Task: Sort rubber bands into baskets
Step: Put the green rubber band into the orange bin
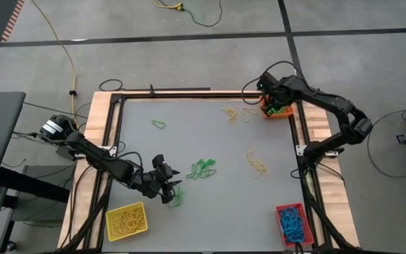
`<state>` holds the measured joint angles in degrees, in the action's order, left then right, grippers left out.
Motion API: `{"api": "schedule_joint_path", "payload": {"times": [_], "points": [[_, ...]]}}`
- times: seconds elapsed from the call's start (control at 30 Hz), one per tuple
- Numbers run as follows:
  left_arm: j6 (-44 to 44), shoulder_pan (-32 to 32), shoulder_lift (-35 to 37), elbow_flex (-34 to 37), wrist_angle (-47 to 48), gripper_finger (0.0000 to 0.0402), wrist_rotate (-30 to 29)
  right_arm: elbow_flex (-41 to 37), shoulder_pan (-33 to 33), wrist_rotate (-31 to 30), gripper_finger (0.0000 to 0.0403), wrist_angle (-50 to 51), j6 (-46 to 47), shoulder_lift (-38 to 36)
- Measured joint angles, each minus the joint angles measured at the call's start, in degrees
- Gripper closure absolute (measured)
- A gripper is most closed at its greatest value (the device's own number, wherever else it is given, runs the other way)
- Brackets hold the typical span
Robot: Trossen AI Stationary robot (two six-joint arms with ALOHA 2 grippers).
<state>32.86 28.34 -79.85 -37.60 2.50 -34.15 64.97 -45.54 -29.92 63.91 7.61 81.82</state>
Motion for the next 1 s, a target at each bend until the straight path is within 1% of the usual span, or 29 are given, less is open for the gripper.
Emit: {"api": "schedule_joint_path", "payload": {"times": [0.1, 0.2, 0.33, 0.47, 0.57, 0.73, 1.0], "points": [[0.0, 0.0, 0.0, 0.0, 0.0, 0.0248, 0.0, 0.0, 0.1, -0.5, 0.0207, 0.1, 0.8, 0.0], [0.0, 0.0, 0.0, 0.0, 0.0, 0.0248, 0.0, 0.0, 0.2, -0.5, 0.0195, 0.1, 1.4, 0.0], [0.0, 0.0, 0.0, 0.0, 0.0, 0.0248, 0.0, 0.0, 1.7, 2.2, 0.0194, 0.2, 1.5, 0.0], [-0.3, 0.0, 0.0, 0.0, 0.0, 0.0248, 0.0, 0.0, 5.2, 7.5, 0.0200, 0.1, 1.1, 0.0], [-0.5, 0.0, 0.0, 0.0, 0.0, 0.0248, 0.0, 0.0, 9.2, 10.2, 0.0204, 0.1, 1.1, 0.0], [-0.5, 0.0, 0.0, 0.0, 0.0, 0.0248, 0.0, 0.0, 17.5, 12.9, 0.0206, 0.1, 1.5, 0.0], [-1.8, 0.0, 0.0, 0.0, 0.0, 0.0248, 0.0, 0.0, 32.8, 16.6, 0.0207, 0.2, 7.6, 0.0]]}}
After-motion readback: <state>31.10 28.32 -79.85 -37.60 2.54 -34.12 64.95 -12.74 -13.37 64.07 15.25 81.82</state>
